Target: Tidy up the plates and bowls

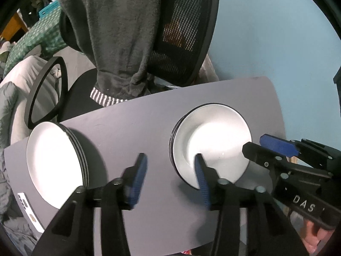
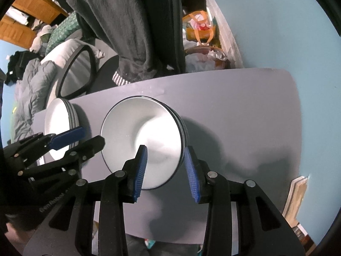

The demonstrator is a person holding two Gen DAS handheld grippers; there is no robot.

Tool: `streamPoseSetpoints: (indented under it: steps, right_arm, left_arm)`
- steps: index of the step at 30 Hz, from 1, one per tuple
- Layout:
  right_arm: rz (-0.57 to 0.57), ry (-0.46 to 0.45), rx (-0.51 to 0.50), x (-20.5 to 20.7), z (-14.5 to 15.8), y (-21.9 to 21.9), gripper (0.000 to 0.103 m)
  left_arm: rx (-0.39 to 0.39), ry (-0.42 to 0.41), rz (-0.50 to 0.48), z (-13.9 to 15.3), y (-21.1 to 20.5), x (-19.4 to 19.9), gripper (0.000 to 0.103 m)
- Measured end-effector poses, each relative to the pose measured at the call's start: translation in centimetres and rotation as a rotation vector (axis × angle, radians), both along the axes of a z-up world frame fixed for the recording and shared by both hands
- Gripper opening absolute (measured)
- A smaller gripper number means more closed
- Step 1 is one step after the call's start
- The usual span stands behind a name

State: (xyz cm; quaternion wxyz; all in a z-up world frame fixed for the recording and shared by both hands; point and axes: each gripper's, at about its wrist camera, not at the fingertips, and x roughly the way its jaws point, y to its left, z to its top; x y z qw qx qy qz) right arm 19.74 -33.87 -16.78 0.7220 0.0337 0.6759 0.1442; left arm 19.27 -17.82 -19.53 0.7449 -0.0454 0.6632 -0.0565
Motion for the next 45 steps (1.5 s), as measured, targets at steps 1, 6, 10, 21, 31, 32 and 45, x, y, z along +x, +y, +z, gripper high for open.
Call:
streamPoseSetpoints:
  steps: [1, 6, 10, 21, 31, 32, 45]
  right_arm:
    - [-0.003, -0.008, -0.002, -0.1, 0.3, -0.2, 0.040]
    - [-0.006, -0.051, -0.019, -0.8, 2.0, -1.0, 0.047]
    - [0.001, -0.085, -0.028, -1.6, 3.6, -1.5, 0.047]
    - [0.030, -0.163, -0.027, -3.4, 6.7, -1.5, 0.061]
    - [0.025, -0.174, -0.010, -4.2, 7.4, -1.0, 0.061]
    - [0.017, -0.170, -0.013, -4.2, 7.3, -1.0, 0.062]
    - [0.007, -0.140, -0.028, -3.8, 6.7, -1.7, 0.067]
  left_arm:
    - [0.000, -0.011, 0.005, 0.3, 0.1, -0.2, 0.054]
    - [-0.016, -0.035, 0.017, 1.9, 0.7, -1.8, 0.064]
    - [-0.022, -0.055, 0.033, 3.1, 1.4, -3.1, 0.067]
    - [-0.048, -0.084, 0.066, 5.3, 2.4, -5.9, 0.073]
    - [-0.087, -0.061, 0.088, 5.6, 2.3, -6.5, 0.075]
    - [-0.090, -0.058, 0.089, 5.5, 2.3, -6.5, 0.075]
    - [-0.119, -0.009, 0.085, 4.3, 2.0, -5.4, 0.075]
